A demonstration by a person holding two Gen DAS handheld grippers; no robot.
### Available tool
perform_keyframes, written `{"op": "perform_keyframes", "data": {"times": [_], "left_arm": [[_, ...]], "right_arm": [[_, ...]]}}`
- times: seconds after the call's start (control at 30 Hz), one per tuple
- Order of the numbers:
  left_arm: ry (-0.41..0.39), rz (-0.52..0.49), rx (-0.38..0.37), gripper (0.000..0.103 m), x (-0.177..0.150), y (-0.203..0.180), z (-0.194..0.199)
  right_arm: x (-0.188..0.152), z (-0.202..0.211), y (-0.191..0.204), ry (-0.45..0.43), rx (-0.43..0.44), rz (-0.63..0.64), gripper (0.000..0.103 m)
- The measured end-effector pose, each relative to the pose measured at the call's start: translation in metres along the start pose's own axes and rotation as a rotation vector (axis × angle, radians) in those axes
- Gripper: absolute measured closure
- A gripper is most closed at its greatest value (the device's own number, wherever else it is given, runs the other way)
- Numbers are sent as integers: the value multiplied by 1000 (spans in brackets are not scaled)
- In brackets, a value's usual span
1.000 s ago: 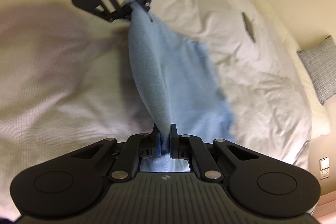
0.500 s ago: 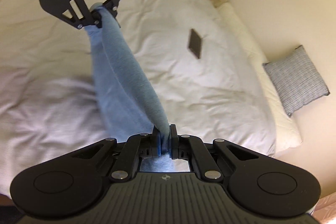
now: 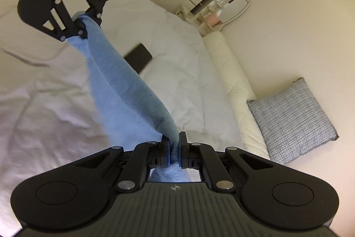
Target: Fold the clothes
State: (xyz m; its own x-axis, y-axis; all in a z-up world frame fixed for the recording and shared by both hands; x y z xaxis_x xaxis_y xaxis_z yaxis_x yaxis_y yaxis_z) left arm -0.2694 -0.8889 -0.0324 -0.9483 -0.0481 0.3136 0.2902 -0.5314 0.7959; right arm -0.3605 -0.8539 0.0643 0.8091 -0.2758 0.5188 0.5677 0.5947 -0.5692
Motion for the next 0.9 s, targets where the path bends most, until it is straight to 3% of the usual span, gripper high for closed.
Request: {"op": "perform_keyframes", "data": {"times": [0.13,0.27,0.4,0.57,0.73,0.83,0.9], "left_arm": [[83,-19,-82,91,-12,-79,-29],[131,-63,-148,88,-30,-143,-44],[119,-69,-88,82,-42,-154,-36],[93,-110,-76,76,-50,-150,-32],[103,-81,-116,85,-48,-147,-38],[96,-49,-108,85,-51,-148,-36],[88,-15,-87,84,-53,-149,-34]], "right_arm": [[-51,-40,17,62,74,-15,98],[-109,-83,67,174,210,-10,98],[-140,-89,100,209,262,16,96],[-156,-82,105,232,234,41,75],[-160,-89,105,241,235,91,76],[-160,-96,104,245,243,98,85],[-162,-96,106,242,241,100,85]]}}
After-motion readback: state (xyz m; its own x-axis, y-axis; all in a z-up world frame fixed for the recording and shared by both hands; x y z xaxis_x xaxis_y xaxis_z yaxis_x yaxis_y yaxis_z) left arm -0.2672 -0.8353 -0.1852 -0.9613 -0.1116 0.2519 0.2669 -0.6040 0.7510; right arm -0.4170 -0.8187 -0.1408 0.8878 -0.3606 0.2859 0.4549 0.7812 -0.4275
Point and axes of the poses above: each gripper's, at about its wrist camera, not at the fingertips, and z roughly against the way its jaws point, y to its left, x to its top, the point moved 4 cm from there along -z, roughly the way its jaws point, and after that the axes turned 9 degrees about x, right-handed, at the moved point
